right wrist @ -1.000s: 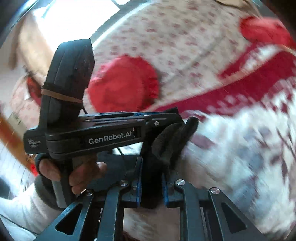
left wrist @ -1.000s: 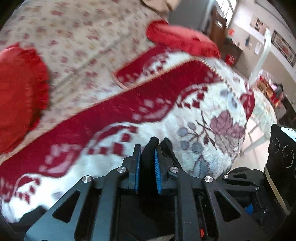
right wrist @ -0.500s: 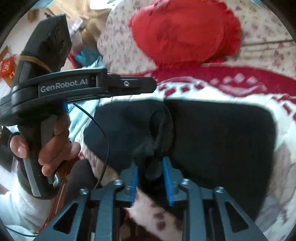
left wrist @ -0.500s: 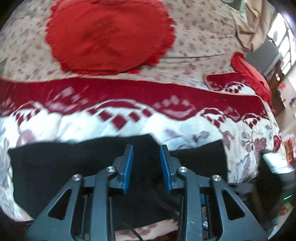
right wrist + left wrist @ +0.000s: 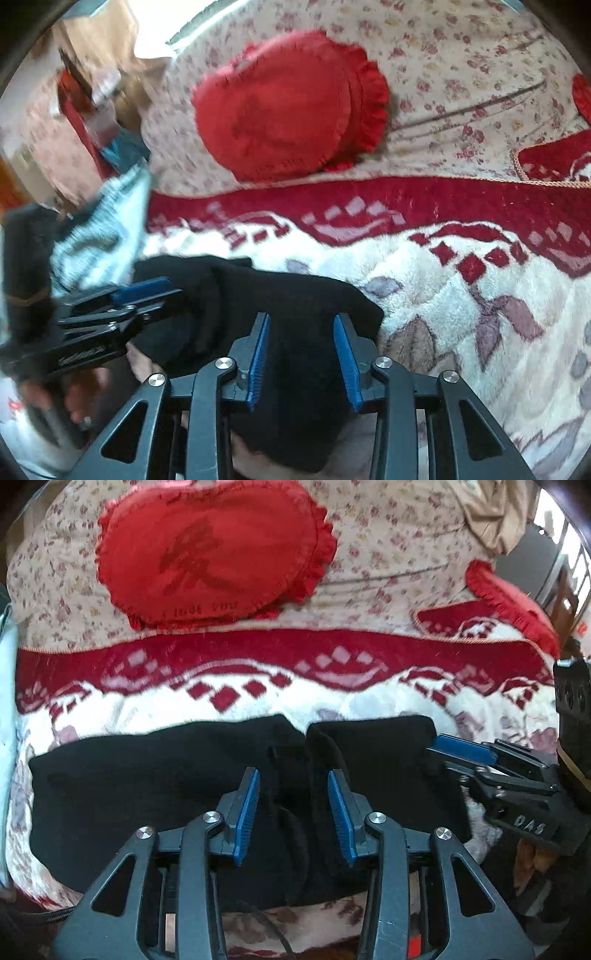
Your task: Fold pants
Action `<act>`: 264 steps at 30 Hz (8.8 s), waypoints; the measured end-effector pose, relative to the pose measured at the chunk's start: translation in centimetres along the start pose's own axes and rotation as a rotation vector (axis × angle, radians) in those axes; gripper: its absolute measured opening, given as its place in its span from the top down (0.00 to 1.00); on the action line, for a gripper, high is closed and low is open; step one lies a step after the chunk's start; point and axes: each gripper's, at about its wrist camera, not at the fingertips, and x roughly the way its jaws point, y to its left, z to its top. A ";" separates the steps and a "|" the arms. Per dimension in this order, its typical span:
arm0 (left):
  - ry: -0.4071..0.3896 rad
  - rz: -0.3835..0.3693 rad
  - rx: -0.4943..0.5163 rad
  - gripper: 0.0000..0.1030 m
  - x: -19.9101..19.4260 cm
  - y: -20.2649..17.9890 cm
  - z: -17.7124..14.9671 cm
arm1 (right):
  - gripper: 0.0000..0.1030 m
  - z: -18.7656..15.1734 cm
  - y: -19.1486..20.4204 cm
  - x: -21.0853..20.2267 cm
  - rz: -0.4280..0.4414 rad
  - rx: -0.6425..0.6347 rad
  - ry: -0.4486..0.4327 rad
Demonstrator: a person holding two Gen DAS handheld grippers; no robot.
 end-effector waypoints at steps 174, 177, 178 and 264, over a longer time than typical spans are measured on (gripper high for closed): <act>-0.196 0.047 -0.623 0.55 -9.4 19.8 -9.6 | 0.54 10.2 23.3 16.3 0.375 -0.489 0.230; -0.173 0.052 -0.697 0.51 -8.3 21.6 -10.8 | 0.54 9.8 24.4 18.8 0.334 -0.542 0.279; -0.161 0.050 -0.725 0.48 -7.9 22.3 -11.1 | 0.54 9.9 24.7 19.6 0.321 -0.557 0.294; -0.047 -0.165 -0.040 0.37 -3.4 5.0 -7.1 | 0.68 -5.4 4.0 2.0 0.269 0.081 0.037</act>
